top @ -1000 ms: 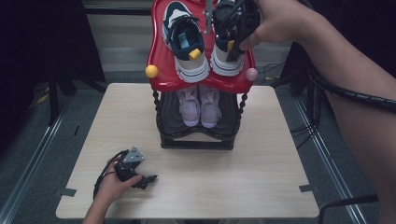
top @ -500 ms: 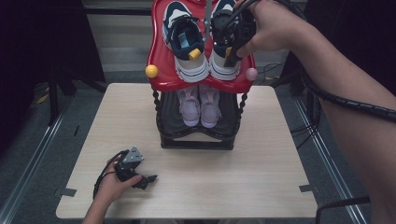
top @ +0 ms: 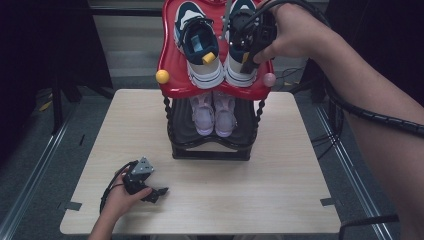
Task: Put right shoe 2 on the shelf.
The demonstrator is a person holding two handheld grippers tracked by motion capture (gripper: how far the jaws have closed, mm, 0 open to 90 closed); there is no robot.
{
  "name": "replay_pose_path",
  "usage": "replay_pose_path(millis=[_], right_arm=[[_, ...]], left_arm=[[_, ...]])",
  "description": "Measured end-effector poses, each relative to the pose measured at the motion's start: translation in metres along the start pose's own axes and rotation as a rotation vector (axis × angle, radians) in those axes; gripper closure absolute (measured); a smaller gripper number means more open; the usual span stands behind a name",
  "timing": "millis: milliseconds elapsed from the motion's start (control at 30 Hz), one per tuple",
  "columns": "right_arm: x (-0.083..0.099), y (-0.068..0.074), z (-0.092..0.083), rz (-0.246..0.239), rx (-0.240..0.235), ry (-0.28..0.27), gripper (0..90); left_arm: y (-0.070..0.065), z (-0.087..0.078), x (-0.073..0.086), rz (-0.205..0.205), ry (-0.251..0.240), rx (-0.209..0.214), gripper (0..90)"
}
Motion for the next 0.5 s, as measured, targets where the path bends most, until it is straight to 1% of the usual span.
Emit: replay_pose_path(millis=[67,133,167,200,233,267,300,367,400,433,467,500], right_arm=[[0.000,0.000,-0.002,-0.005,0.010,-0.020,50.9],[0.000,0.001,-0.006,0.015,0.030,-0.046,46.4],[0.000,0.000,-0.008,0.013,0.045,-0.057,44.7],[0.000,0.000,-0.011,0.016,0.050,-0.066,44.6],[0.000,0.001,-0.013,0.009,0.053,-0.073,43.4],[-0.001,0.001,-0.017,-0.002,0.067,-0.078,42.0],[-0.003,0.002,-0.021,-0.003,0.067,-0.101,41.8],[-0.007,0.004,-0.027,-0.014,0.088,-0.122,40.6],[-0.010,0.005,-0.031,-0.027,0.102,-0.133,40.3],[-0.014,0.005,-0.035,-0.040,0.119,-0.150,39.4],[-0.018,0.005,-0.038,-0.042,0.133,-0.173,38.8],[-0.021,0.005,-0.040,-0.050,0.137,-0.189,38.9]], left_arm=[[0.000,0.000,0.000,0.000,0.000,0.000,0.0],[0.000,0.000,0.000,0.000,0.000,0.000,0.0],[0.000,0.000,0.000,0.000,0.000,0.001,0.0],[0.000,0.000,0.000,0.000,0.000,0.000,0.0],[0.000,0.000,0.000,0.001,0.000,0.000,0.0],[0.000,0.000,0.000,0.000,-0.001,0.005,0.0],[0.000,0.000,0.000,0.000,0.000,0.000,0.0],[0.000,0.000,0.000,0.000,0.000,0.000,0.0],[0.000,0.000,0.000,0.000,0.000,0.000,0.0],[0.000,0.000,0.000,0.001,-0.001,0.000,0.0],[0.000,0.000,0.000,0.001,-0.003,0.002,0.0],[0.000,0.000,0.000,0.001,-0.001,0.000,0.0]])
Point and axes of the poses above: each handheld gripper's, and its own axes: z roughly forward along the jaws, x roughly out of its underside, y roughly to its left, the point moved 2 cm from there along z, roughly forward along the jaws, and after that the axes turned 5 degrees about -z, right-handed, at the moved point
